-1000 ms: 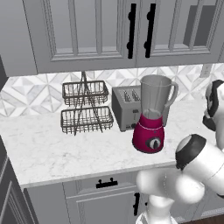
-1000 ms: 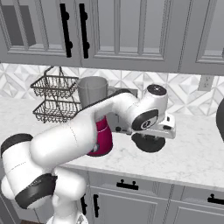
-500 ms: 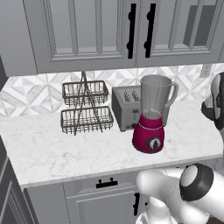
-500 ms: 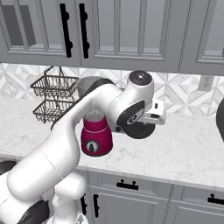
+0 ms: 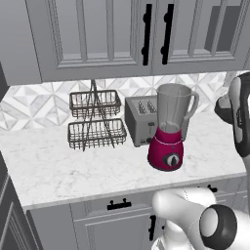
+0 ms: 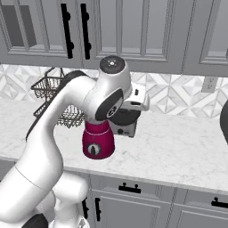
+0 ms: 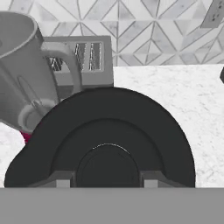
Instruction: Close the lid blender by securely placing the lid on top.
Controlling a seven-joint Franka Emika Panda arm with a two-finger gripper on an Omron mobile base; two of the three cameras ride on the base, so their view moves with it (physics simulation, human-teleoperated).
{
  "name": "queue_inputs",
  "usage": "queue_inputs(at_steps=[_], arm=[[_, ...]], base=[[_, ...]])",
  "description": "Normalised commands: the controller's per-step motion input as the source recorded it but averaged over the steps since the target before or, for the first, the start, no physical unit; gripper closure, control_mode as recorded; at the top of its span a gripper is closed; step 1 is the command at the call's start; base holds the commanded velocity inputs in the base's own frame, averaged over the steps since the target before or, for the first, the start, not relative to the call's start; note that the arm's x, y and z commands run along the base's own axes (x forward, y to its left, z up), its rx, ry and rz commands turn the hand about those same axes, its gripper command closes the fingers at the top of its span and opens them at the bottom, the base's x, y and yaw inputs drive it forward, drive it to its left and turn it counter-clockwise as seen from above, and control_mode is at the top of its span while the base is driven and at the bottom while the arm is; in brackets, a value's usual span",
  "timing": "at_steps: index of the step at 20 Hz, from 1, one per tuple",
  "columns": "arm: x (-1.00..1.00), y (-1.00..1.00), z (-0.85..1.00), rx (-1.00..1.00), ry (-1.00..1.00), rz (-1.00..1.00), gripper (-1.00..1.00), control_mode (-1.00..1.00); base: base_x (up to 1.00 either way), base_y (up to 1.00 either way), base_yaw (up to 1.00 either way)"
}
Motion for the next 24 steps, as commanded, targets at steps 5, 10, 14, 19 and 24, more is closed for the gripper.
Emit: queue_inputs(at_steps=[5, 10, 14, 19, 24], arm=[[0.00, 0.50, 0.57, 0.00, 0.00, 0.00, 1.00, -1.00], [0.00, 0.48, 0.48, 0.00, 0.00, 0.00, 1.00, -1.00], [0.01, 0.42, 0.37, 0.00, 0.00, 0.00, 1.00, -1.00], [0.16, 0.37, 0.17, 0.00, 0.01, 0.00, 1.00, -1.00], [0.34, 0.27, 0.02, 0.01, 0.05, -0.01, 1.00, -1.00]], base=[[0.00, 0.00, 0.00], [0.00, 0.00, 0.00], [0.00, 0.00, 0.00], [0.00, 0.00, 0.00], [0.00, 0.00, 0.00]])
